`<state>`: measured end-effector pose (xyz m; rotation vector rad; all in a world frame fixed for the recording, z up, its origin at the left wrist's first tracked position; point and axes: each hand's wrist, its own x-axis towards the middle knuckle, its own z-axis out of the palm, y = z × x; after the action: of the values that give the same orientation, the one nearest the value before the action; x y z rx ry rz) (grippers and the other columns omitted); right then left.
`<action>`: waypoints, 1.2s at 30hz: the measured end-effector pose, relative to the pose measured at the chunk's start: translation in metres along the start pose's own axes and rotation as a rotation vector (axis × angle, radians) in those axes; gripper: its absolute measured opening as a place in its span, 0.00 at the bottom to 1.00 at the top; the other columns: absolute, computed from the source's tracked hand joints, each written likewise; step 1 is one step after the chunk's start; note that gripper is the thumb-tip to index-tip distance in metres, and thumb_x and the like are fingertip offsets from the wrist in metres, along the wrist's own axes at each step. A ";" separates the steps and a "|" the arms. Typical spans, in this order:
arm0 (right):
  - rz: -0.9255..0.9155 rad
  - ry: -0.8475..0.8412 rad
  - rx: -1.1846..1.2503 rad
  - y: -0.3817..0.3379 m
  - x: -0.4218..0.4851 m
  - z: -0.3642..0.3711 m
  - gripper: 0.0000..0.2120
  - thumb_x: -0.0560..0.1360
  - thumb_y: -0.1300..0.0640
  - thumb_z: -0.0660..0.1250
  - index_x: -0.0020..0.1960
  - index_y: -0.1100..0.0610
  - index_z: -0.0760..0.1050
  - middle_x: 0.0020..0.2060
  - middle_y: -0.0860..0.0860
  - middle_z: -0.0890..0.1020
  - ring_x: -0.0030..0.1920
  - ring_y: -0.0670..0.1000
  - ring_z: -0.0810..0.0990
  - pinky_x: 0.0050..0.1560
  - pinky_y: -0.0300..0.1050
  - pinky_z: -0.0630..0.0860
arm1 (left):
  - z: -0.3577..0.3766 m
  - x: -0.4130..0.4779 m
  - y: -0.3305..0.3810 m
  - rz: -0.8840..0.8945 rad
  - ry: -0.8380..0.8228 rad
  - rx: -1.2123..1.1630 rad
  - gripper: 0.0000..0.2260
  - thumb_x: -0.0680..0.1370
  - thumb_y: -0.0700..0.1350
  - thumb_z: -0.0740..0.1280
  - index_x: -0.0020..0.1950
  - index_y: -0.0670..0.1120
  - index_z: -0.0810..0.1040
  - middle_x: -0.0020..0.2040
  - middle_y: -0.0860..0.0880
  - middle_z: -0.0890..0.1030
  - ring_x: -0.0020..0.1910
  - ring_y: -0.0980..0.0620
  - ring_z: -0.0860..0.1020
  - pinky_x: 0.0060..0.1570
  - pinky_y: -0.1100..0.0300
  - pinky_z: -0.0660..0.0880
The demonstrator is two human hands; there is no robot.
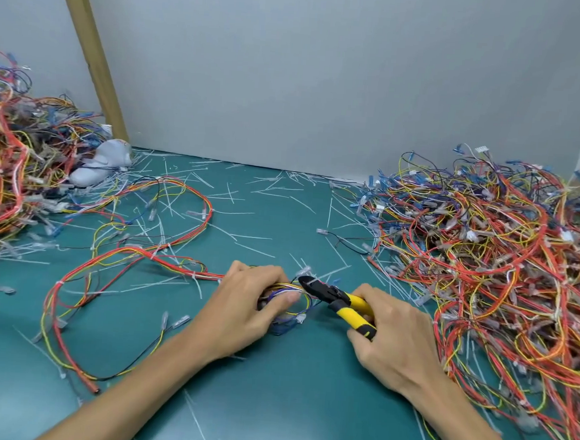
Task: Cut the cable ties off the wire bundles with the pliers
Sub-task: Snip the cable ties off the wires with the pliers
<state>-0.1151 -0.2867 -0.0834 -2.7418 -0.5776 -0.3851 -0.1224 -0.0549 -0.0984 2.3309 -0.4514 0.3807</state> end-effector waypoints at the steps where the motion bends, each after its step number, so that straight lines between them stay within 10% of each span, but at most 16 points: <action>1: 0.011 -0.009 0.005 0.000 0.000 0.000 0.10 0.64 0.43 0.59 0.43 0.47 0.70 0.30 0.44 0.72 0.32 0.50 0.72 0.30 0.44 0.65 | 0.000 0.000 -0.001 0.010 0.009 0.002 0.12 0.79 0.54 0.62 0.40 0.50 0.72 0.33 0.55 0.73 0.34 0.54 0.69 0.50 0.53 0.67; 11: -0.047 -0.062 -0.016 -0.002 0.002 -0.001 0.24 0.62 0.50 0.65 0.58 0.52 0.75 0.48 0.46 0.78 0.49 0.52 0.74 0.50 0.49 0.73 | 0.001 -0.001 -0.006 0.072 0.096 0.034 0.06 0.77 0.51 0.66 0.43 0.50 0.78 0.35 0.58 0.74 0.36 0.61 0.69 0.49 0.56 0.65; 22: -0.052 0.040 -0.100 0.001 -0.001 -0.001 0.10 0.61 0.54 0.65 0.41 0.53 0.72 0.30 0.48 0.72 0.31 0.56 0.73 0.26 0.46 0.68 | 0.002 -0.002 -0.008 0.106 0.064 0.114 0.09 0.78 0.54 0.64 0.45 0.52 0.79 0.36 0.56 0.75 0.37 0.59 0.69 0.47 0.59 0.63; 32: -0.081 0.059 -0.160 0.005 0.002 0.002 0.13 0.62 0.50 0.57 0.43 0.52 0.73 0.31 0.47 0.73 0.33 0.54 0.73 0.26 0.43 0.66 | 0.004 -0.002 -0.010 0.125 0.054 0.139 0.07 0.78 0.53 0.65 0.43 0.53 0.79 0.35 0.57 0.75 0.36 0.63 0.68 0.46 0.63 0.61; 36: -0.103 0.038 -0.149 0.008 0.002 0.006 0.19 0.62 0.54 0.65 0.53 0.54 0.75 0.43 0.49 0.76 0.43 0.55 0.74 0.41 0.48 0.74 | 0.003 -0.001 -0.011 0.111 0.049 0.121 0.07 0.78 0.53 0.65 0.42 0.54 0.79 0.35 0.57 0.74 0.36 0.61 0.68 0.46 0.62 0.61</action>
<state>-0.1085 -0.2911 -0.0899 -2.8458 -0.7088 -0.5229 -0.1184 -0.0496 -0.1075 2.4136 -0.5492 0.5307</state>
